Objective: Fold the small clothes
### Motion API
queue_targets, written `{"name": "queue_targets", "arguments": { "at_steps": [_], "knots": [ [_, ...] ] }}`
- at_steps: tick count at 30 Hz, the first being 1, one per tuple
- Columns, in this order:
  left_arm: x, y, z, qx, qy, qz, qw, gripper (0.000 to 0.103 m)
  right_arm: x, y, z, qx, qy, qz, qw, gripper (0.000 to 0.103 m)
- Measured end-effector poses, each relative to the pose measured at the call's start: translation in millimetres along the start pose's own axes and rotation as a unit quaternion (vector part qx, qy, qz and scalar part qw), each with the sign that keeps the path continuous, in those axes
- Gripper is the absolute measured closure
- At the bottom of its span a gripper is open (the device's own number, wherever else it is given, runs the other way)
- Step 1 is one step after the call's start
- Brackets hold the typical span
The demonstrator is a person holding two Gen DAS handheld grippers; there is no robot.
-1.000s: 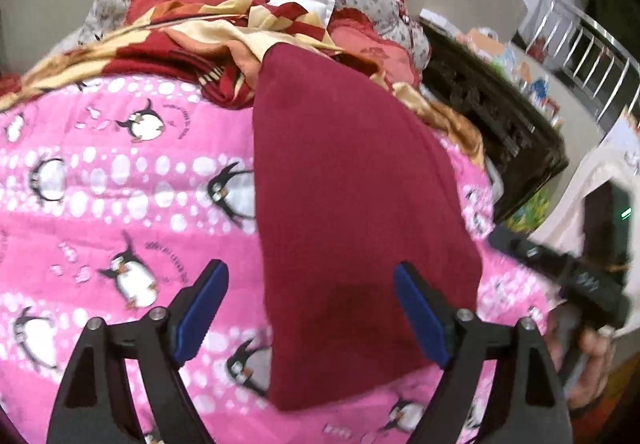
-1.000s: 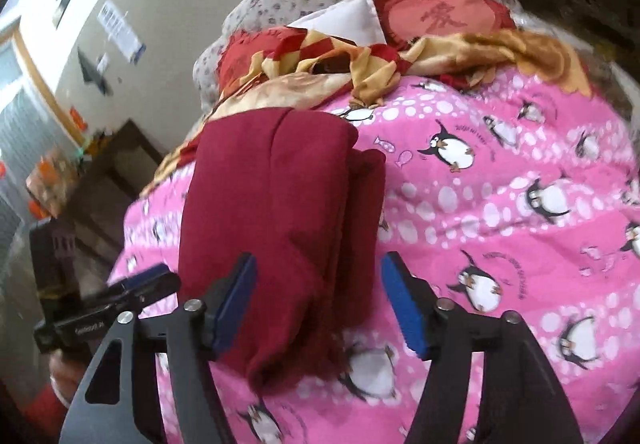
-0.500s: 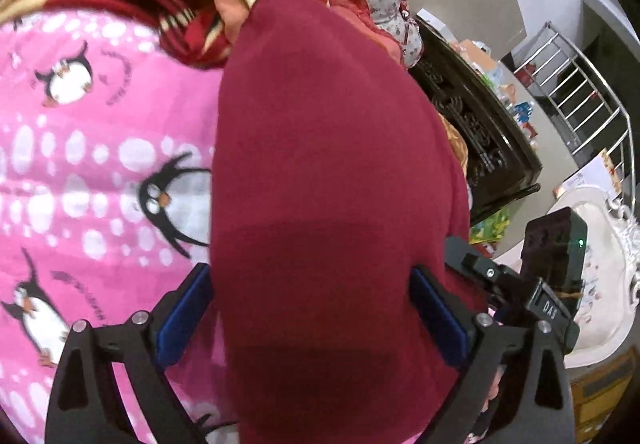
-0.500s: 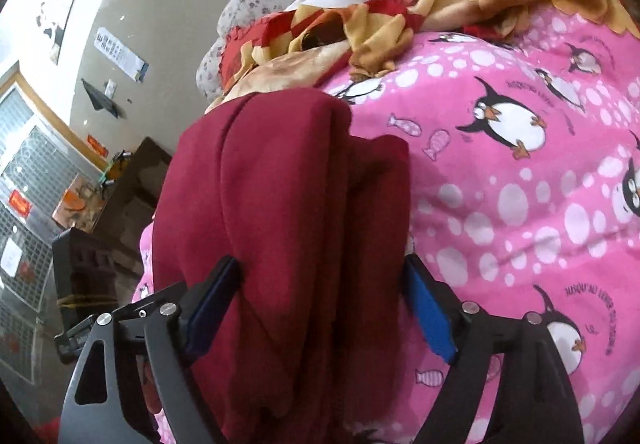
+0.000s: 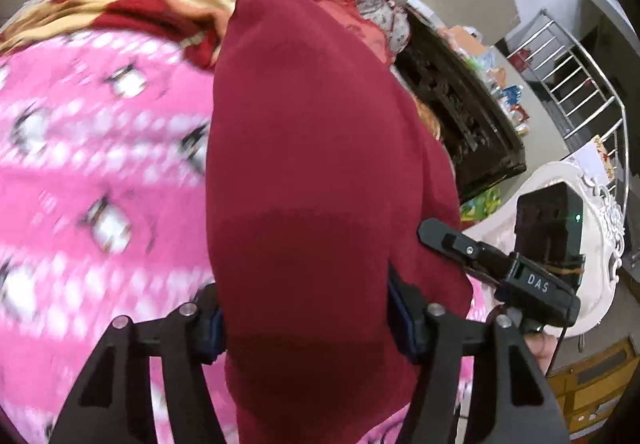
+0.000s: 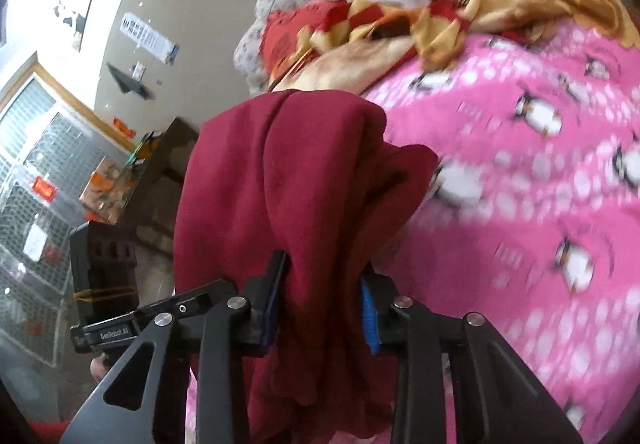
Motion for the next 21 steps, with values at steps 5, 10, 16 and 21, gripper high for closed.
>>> {"name": "queue_targets", "arguments": {
  "at_steps": [5, 10, 16, 21],
  "knots": [
    [5.8, -48.9, -32.3, -0.036, 0.042, -0.037, 0.9978, 0.033, 24.4, -44.1, -13.8, -0.016, -0.013, -0.055, 0.998, 0.049],
    [8.0, -64.3, -49.8, -0.041, 0.102, 0.001, 0.9939, 0.014, 46.0, -64.8, -10.9, -0.056, -0.108, -0.071, 0.990, 0.044],
    [-18.4, -66.4, -36.5, -0.012, 0.145, 0.045, 0.9883, 0.014, -6.1, -72.3, -61.3, -0.139, -0.083, -0.022, 0.987, 0.045],
    [-24.0, -83.2, -24.9, -0.006, 0.147, 0.051, 0.9878, 0.014, -7.3, -108.4, -88.9, -0.186, -0.103, -0.051, 0.976, 0.045]
  ]
}}
Point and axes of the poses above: each gripper's, at about its wrist camera, not at the fingertips, and x roughly the way its jaws point, z to its right, y to its top, the point moved 1 cm from there along x, roughly the way its jaws point, and after that the axes turned 2 degrees about -z, right-handed, at the moved point
